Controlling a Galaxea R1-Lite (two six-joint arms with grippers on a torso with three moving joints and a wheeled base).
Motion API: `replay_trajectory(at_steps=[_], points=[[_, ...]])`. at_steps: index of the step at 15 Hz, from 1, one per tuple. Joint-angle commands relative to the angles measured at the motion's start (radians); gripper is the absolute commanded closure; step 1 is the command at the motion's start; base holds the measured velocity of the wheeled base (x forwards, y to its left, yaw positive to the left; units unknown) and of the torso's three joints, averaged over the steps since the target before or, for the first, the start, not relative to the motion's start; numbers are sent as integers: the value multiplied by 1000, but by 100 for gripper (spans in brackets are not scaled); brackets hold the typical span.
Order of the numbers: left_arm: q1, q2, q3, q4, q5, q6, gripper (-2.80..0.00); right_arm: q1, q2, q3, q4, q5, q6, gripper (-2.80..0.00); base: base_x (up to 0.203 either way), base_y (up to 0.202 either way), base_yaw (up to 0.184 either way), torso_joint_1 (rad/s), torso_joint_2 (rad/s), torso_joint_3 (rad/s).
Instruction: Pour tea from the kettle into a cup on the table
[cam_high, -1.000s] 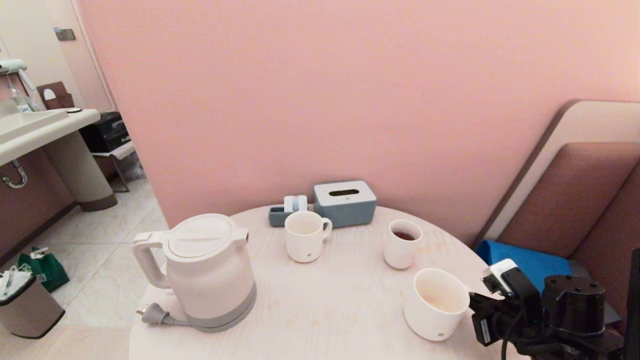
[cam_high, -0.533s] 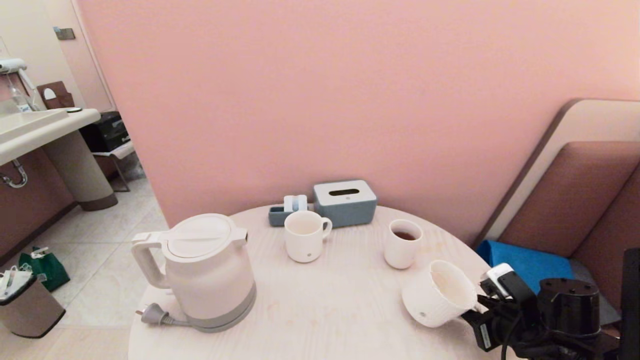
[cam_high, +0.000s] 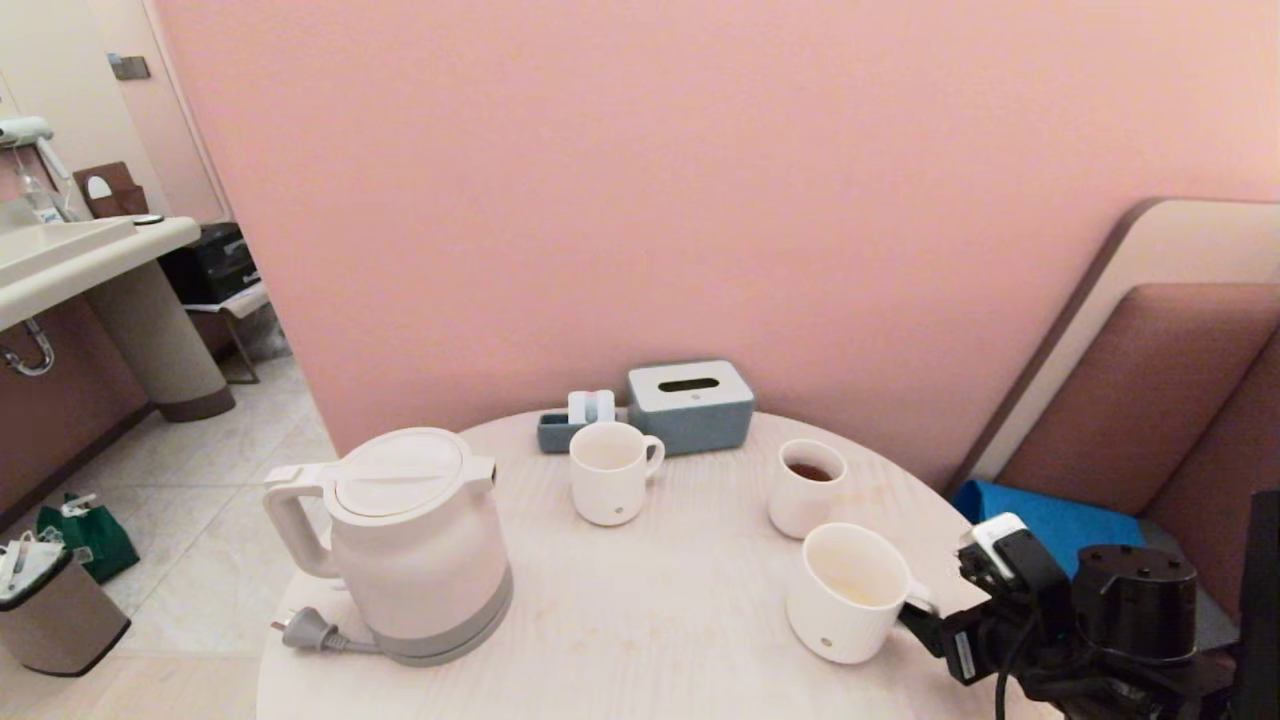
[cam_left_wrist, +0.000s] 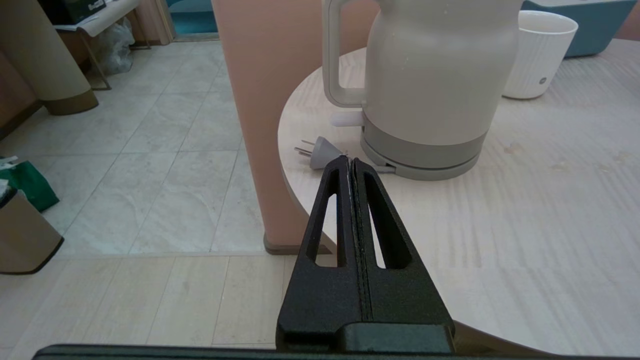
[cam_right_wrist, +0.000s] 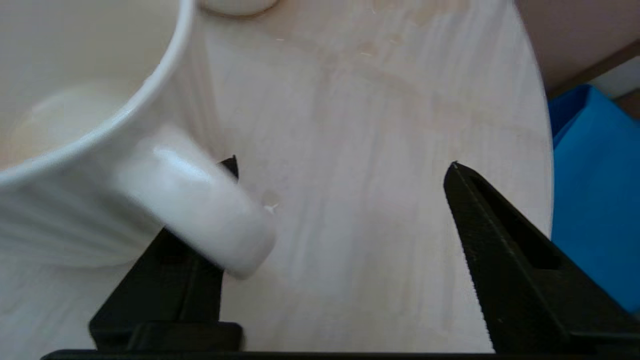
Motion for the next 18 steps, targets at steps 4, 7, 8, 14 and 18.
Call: replay_trajectory(at_steps=[4, 7, 8, 14, 18], points=[[0, 0, 0, 0, 1, 0, 0, 0, -34, -9, -8, -6, -3, -280, 0, 0, 0, 0, 0, 0], [0, 0, 0, 0, 1, 0, 0, -1, -56, 20, -4, -5, -2, -280, 0, 0, 0, 0, 0, 0], [0, 0, 0, 0, 1, 0, 0, -1, -64, 34, -5, -4, -2, -280, 0, 0, 0, 0, 0, 0], [0, 0, 0, 0, 1, 0, 0, -1, -95, 49, 1, 1, 23, -280, 0, 0, 0, 0, 0, 0], [0, 0, 0, 0, 1, 0, 0, -1, -185, 49, 90, 16, 22, -280, 0, 0, 0, 0, 0, 0]])
